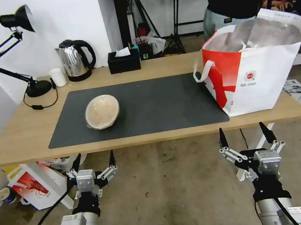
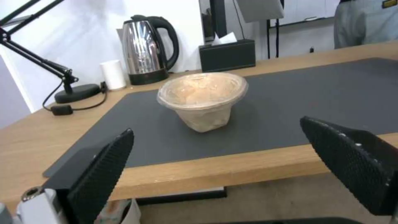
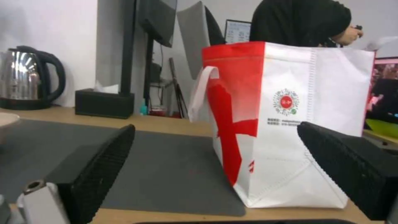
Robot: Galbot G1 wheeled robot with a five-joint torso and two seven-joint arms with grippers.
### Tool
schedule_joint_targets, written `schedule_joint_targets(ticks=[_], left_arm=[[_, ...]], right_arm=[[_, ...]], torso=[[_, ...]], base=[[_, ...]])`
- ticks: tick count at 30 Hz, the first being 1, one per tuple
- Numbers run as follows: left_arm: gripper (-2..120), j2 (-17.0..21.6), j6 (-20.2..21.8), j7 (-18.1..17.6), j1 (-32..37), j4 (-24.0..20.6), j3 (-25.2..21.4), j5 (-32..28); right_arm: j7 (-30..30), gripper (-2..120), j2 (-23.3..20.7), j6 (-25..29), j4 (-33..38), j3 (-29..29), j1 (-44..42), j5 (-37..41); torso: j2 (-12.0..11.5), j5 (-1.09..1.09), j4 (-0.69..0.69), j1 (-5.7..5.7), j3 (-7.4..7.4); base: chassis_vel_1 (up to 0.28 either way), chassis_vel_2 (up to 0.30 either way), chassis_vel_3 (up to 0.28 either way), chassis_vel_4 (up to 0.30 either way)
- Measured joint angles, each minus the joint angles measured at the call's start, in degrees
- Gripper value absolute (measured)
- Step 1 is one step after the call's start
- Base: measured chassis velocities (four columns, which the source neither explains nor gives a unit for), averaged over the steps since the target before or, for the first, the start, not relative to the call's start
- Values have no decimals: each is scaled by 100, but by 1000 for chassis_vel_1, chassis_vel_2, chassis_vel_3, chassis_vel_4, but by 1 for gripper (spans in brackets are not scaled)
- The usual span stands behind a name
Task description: Pick up the trash from the table and place it into the takeout bag.
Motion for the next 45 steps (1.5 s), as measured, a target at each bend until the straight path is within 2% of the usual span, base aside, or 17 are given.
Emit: schedule_joint_targets(ticks=[25, 45], left_arm=[[100, 0, 0, 0, 0, 0, 0, 0], [100, 0, 0, 0, 0, 0, 0, 0]], right_arm=[[-180, 100, -170, 151, -66, 20, -24, 139], [22, 100, 56, 148, -101, -11, -85, 127]], torso=[[1, 0, 0, 0, 0], [1, -1, 0, 0, 0]], base=[[0, 0, 0, 0], [0, 0, 0, 0]])
